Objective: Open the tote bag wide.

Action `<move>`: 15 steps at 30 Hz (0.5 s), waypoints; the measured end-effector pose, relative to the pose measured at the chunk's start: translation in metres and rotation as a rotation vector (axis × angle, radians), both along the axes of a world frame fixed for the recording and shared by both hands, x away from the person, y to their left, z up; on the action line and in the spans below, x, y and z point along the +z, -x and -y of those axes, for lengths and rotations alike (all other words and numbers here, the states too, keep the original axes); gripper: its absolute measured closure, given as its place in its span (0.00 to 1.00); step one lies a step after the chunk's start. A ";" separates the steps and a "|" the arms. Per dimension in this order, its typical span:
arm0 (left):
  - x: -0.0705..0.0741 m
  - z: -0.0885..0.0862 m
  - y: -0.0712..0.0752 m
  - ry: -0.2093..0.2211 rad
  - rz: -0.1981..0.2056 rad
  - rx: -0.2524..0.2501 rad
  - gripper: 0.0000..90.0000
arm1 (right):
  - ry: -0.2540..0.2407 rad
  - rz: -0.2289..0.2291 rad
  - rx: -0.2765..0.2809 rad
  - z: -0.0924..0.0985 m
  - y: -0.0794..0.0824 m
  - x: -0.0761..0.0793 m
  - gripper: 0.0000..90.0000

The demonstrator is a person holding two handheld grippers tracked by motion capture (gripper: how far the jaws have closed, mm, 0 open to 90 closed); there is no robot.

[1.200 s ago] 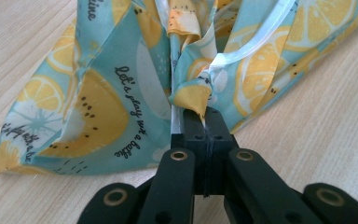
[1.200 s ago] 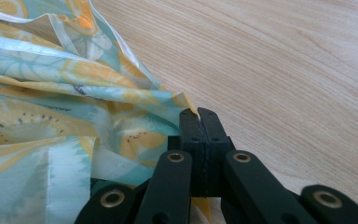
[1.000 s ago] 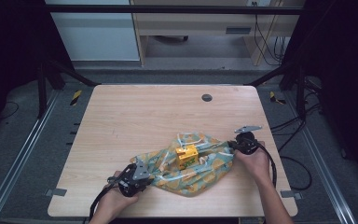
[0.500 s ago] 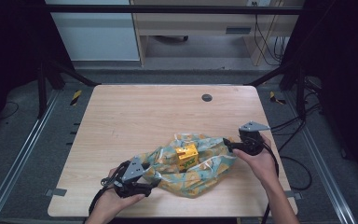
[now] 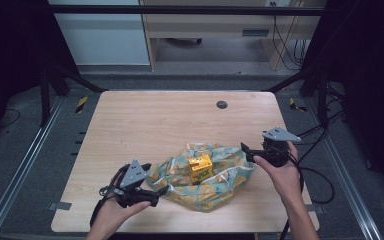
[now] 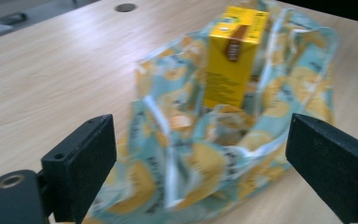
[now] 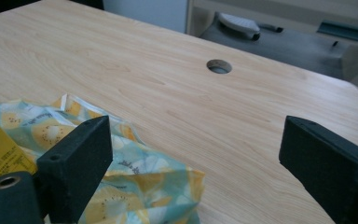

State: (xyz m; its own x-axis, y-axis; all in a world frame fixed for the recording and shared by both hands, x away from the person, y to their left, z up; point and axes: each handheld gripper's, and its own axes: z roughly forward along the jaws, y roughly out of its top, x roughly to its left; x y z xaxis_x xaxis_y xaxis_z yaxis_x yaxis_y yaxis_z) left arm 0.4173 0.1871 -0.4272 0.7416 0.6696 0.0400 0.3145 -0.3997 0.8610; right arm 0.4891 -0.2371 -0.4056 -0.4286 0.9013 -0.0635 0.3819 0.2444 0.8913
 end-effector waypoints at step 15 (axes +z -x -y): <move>-0.007 -0.082 -0.030 0.046 -0.022 0.232 0.06 | -0.006 0.027 -0.090 0.020 0.044 0.000 0.05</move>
